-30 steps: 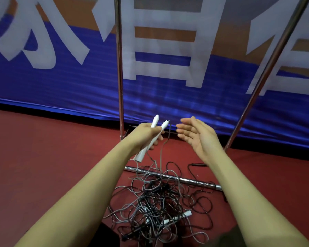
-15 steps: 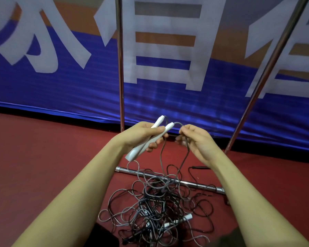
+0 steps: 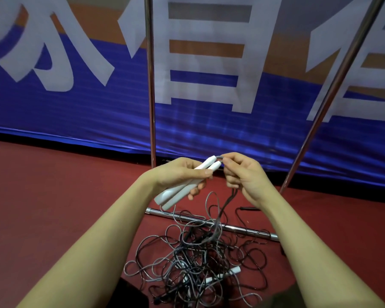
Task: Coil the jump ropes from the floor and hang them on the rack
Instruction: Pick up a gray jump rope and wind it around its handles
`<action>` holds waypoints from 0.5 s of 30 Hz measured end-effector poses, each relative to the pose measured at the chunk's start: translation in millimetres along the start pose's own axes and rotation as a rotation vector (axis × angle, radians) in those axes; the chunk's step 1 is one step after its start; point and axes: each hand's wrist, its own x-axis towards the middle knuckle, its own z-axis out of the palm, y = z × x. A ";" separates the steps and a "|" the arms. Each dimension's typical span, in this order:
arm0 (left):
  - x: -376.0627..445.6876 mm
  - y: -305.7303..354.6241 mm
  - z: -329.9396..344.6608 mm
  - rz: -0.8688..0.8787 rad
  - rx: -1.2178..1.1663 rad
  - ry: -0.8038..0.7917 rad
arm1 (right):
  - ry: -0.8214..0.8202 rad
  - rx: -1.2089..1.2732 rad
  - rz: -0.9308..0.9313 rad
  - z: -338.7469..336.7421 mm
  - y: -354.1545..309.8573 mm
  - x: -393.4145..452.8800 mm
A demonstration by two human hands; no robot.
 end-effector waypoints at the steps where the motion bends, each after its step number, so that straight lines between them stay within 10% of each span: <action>1: 0.2 0.5 1.5 -0.004 0.020 0.002 | 0.024 -0.031 -0.018 0.3 -0.7 0.0; 15: 18.5 -9.8 24.3 0.083 0.519 0.493 | 0.169 -0.065 -0.102 7.3 -2.7 -0.7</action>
